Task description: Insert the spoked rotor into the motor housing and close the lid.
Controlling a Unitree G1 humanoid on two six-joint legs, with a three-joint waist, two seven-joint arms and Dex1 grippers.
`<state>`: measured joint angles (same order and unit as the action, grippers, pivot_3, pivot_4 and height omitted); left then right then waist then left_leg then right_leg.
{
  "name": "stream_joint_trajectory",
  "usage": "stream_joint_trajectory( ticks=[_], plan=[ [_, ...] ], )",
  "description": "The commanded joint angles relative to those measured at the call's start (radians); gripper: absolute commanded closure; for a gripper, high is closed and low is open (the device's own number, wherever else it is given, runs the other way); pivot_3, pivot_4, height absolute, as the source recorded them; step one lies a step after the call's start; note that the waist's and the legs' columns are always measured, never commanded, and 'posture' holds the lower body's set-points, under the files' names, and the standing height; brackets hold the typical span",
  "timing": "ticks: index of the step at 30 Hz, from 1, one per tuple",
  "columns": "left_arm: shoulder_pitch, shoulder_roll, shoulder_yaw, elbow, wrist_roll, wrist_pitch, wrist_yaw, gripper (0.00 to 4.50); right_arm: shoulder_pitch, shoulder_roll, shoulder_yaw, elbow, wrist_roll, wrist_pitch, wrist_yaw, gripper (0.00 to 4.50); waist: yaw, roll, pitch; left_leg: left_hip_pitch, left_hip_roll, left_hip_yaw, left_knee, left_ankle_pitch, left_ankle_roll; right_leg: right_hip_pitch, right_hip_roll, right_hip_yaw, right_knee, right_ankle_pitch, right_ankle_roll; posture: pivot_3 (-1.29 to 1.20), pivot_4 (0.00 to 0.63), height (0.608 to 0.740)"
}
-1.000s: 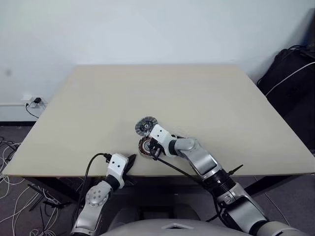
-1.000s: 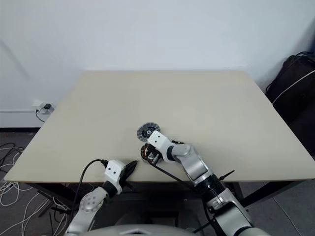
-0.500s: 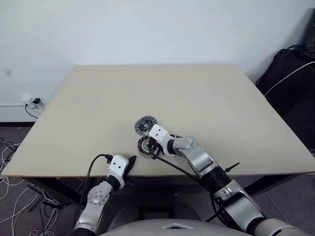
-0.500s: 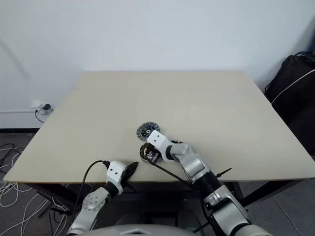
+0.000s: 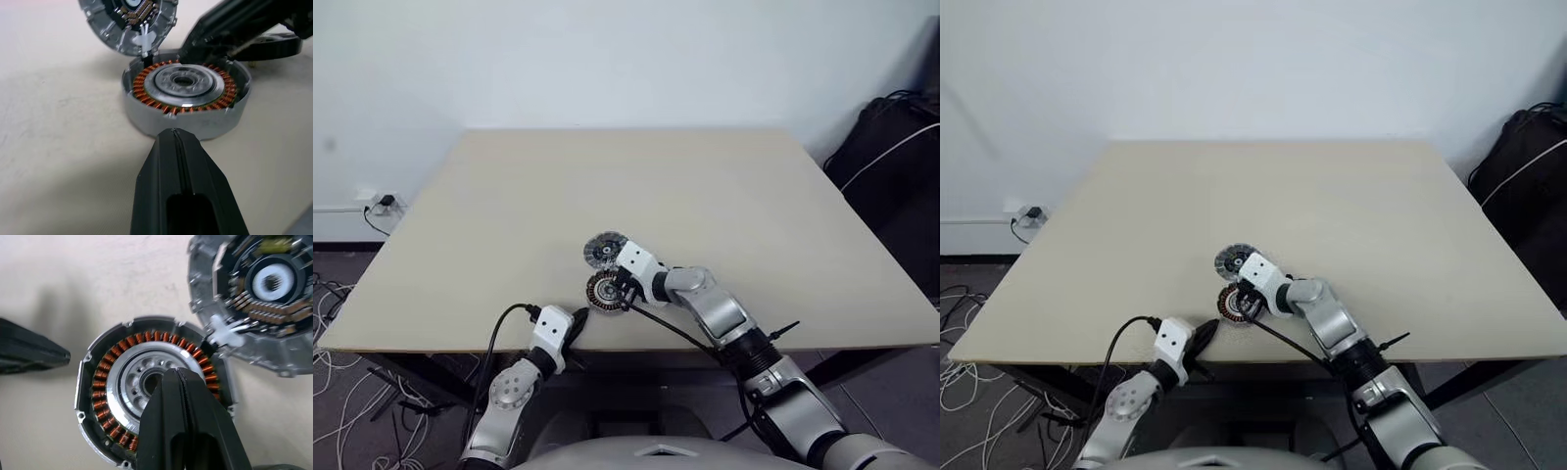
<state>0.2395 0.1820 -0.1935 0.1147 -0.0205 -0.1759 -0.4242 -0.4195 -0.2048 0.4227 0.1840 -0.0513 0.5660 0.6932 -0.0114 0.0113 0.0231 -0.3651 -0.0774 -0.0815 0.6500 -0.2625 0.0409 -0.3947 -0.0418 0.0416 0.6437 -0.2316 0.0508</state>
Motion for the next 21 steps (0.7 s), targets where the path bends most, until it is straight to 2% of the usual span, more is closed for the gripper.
stream_joint_trajectory(
  ticks=[1,7,13,21],
  plan=[
    [-0.001,0.0,-0.008,-0.069,-0.005,0.021,0.0,4.5,-0.01,0.009,-0.018,-0.024,0.012,-0.016,-0.009,4.47,0.0,0.0,0.0,0.0,0.0,0.0,0.0,0.0,0.0,0.0,0.0,0.0,0.0,0.0,0.0,0.0,0.0,0.74],
    [-0.002,0.003,-0.009,-0.08,-0.005,0.037,0.001,4.5,0.007,0.017,-0.04,-0.048,0.026,-0.036,-0.025,4.47,0.001,0.0,0.0,0.0,0.0,0.0,0.0,0.0,0.0,0.0,0.0,0.0,0.0,0.0,0.0,0.0,0.0,0.74],
    [0.003,0.009,-0.003,-0.075,-0.012,0.034,0.0,4.5,0.101,-0.004,-0.148,-0.217,0.086,-0.014,-0.071,4.47,0.003,0.0,0.0,-0.001,0.0,0.0,0.0,0.0,0.0,0.0,0.0,0.0,-0.001,0.0,0.0,0.0,0.0,0.74],
    [0.001,0.021,-0.006,-0.057,-0.021,0.034,-0.021,4.5,0.277,-0.017,-0.401,-0.404,0.167,0.068,-0.233,4.47,0.012,-0.001,0.001,-0.002,0.0,0.0,0.0,-0.001,0.001,0.0,-0.002,0.001,-0.001,-0.002,0.002,0.0,0.0,0.74]
  ],
)
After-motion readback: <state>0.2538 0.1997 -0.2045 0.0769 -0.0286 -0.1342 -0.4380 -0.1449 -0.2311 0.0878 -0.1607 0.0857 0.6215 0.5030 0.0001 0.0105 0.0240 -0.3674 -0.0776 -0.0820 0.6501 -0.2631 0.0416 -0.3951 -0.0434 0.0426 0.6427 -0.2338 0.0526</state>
